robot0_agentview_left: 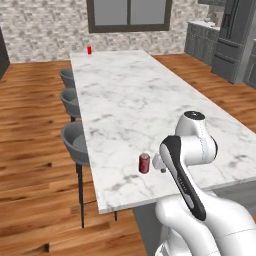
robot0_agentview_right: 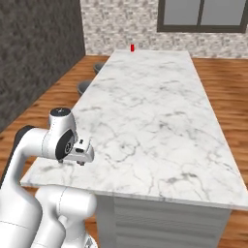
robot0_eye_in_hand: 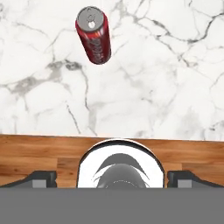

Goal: Four empty soda cans are scattered around the kitchen. Gather all the cans and cluster them next to the stove for recycling.

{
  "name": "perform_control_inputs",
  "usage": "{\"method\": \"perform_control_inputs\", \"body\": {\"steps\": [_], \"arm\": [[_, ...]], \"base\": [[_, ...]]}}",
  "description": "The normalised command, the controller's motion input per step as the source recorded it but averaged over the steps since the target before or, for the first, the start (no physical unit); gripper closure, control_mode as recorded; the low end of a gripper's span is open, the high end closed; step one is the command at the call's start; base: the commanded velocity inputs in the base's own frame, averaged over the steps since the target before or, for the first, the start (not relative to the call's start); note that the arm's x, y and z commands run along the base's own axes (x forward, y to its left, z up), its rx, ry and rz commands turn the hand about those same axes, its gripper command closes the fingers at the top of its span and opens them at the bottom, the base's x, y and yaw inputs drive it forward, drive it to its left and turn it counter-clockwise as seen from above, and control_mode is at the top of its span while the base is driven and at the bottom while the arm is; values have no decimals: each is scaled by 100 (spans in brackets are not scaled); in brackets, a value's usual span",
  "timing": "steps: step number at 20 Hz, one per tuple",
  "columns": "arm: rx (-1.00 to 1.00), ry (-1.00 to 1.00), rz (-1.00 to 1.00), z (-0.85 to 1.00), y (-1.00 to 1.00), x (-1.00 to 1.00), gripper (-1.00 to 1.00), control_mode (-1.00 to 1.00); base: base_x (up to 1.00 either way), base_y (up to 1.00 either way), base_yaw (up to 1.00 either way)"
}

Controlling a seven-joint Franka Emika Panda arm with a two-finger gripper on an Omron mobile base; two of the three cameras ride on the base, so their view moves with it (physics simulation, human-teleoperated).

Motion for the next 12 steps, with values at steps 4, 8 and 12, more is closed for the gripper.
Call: {"method": "perform_control_inputs", "body": {"steps": [4, 8, 12], "arm": [[0, 0, 0, 0, 0, 0, -100, 100], [0, 0, 0, 0, 0, 0, -100, 100], [0, 0, 0, 0, 0, 0, -100, 100]], "base": [[39, 26, -2], [31, 35, 0], [21, 42, 0]]}}
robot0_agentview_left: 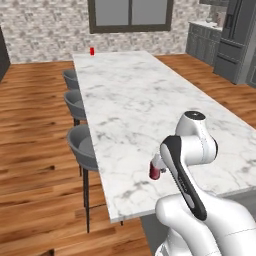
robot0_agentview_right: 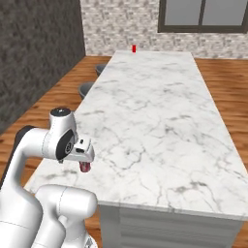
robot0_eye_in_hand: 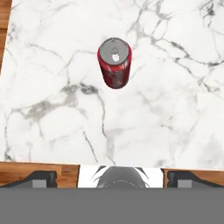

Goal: Four empty soda cans are scattered around the kitchen. Gather all the cans and cluster them next to the stove for recycling.

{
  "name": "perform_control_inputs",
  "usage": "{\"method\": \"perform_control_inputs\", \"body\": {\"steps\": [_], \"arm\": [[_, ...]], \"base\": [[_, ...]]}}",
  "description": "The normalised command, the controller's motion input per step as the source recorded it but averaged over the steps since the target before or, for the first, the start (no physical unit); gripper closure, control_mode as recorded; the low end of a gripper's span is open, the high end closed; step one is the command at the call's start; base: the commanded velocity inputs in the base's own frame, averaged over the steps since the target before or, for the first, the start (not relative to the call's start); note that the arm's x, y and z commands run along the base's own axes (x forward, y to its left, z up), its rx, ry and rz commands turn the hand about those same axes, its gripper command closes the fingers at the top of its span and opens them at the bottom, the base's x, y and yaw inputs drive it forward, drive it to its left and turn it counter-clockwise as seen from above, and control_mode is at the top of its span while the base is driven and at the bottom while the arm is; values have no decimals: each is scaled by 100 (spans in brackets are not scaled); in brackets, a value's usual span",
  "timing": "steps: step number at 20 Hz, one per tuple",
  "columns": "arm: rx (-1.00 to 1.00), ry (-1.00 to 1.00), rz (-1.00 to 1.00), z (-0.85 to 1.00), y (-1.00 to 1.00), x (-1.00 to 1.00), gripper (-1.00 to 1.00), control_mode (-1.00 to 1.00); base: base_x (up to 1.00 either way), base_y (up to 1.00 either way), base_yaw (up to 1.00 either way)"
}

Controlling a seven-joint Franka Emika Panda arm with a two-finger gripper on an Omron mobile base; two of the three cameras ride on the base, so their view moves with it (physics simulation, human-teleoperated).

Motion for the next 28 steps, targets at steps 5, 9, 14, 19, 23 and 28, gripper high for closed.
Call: {"method": "perform_control_inputs", "body": {"steps": [5, 9, 14, 19, 23, 28], "arm": [[0, 0, 0, 0, 0, 0, -100, 100], [0, 0, 0, 0, 2, 38, -100, -100], [0, 0, 0, 0, 0, 40, -100, -100], [0, 5, 0, 0, 0, 23, -100, -100], [0, 13, 0, 0, 0, 0, -100, -100], [0, 12, 0, -1, 0, 5, -100, -100]], "base": [[24, 28, 0], [0, 0, 0], [0, 0, 0], [0, 0, 0], [0, 0, 0], [0, 0, 0]]}}
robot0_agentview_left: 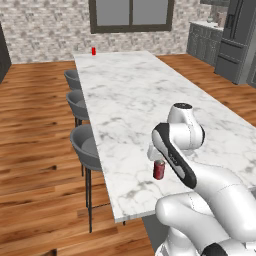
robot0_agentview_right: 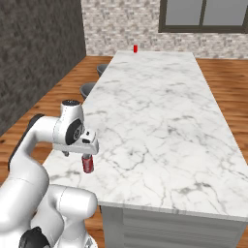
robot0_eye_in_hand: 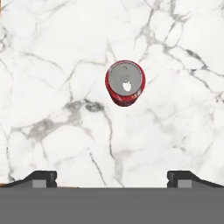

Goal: Four empty soda cans are scattered around the kitchen. Gather all the cans and cluster them next to the stove for recycling.

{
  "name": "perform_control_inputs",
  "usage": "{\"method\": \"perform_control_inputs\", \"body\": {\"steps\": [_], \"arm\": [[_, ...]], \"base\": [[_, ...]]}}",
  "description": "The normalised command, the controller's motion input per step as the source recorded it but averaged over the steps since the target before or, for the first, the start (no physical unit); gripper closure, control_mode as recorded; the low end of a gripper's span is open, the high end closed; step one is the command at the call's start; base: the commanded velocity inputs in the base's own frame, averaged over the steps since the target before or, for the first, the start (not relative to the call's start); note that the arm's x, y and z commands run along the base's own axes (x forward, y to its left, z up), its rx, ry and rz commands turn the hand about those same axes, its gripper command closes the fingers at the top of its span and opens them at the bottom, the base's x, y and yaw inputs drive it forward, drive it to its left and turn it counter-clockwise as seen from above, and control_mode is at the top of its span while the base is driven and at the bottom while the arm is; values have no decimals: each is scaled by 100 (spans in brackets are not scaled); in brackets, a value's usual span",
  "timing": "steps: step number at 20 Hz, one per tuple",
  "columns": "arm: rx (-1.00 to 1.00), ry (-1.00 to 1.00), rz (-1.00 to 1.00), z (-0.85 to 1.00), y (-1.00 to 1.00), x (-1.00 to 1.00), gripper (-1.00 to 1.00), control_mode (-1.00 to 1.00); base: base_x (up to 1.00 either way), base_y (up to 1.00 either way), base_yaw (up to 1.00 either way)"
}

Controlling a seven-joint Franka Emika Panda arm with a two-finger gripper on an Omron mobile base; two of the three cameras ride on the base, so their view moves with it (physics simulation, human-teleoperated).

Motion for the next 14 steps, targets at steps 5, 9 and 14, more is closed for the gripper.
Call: {"method": "perform_control_inputs", "body": {"steps": [5, 9, 14], "arm": [[0, 5, 0, -4, 0, 12, -100, -100], [0, 1, 0, -16, 0, 16, -100, -100], [0, 0, 0, -22, 0, 19, -100, -100]], "base": [[0, 0, 0], [0, 0, 0], [0, 0, 0]]}}
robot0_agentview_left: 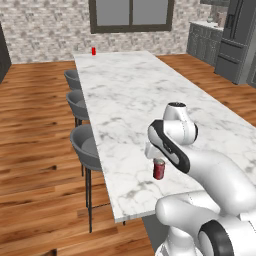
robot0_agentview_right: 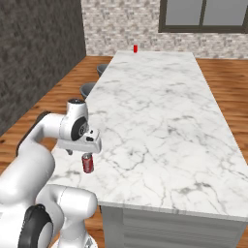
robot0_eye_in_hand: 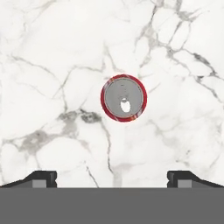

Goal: Four empty soda cans are scattered around the kitchen. Gather all the cans and cluster them next to the stove for recycling.

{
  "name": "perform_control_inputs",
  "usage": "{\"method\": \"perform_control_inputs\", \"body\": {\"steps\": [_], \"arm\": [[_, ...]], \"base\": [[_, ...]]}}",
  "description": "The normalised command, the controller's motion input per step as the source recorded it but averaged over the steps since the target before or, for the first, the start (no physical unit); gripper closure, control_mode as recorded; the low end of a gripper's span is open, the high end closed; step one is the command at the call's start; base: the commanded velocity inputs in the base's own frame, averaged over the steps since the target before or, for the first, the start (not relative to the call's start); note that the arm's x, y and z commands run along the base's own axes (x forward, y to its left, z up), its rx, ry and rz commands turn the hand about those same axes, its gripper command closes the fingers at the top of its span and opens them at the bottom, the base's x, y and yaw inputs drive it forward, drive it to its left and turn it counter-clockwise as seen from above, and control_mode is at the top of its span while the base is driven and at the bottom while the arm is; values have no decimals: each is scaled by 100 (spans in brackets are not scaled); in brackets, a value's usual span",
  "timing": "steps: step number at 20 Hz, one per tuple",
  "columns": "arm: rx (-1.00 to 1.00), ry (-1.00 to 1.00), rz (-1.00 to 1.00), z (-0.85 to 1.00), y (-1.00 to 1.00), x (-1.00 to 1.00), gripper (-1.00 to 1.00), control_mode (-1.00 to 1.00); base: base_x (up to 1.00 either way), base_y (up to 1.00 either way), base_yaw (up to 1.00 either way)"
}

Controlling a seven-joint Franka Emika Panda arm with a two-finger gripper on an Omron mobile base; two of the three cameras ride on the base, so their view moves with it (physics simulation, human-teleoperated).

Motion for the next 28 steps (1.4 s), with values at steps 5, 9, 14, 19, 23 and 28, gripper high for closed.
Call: {"method": "perform_control_inputs", "body": {"steps": [5, 9, 14, 19, 23, 28], "arm": [[0, 0, 0, -20, 0, 17, -100, -100], [0, 0, 0, -20, 0, 15, -100, -100], [0, 0, 0, -23, 0, 17, -100, -100], [0, 0, 0, -27, 0, 20, -100, -100], [0, 0, 0, -21, 0, 21, -100, -100], [0, 0, 0, -9, 0, 15, -100, -100]], "base": [[0, 0, 0], [0, 0, 0], [0, 0, 0], [0, 0, 0], [0, 0, 0], [0, 0, 0]]}}
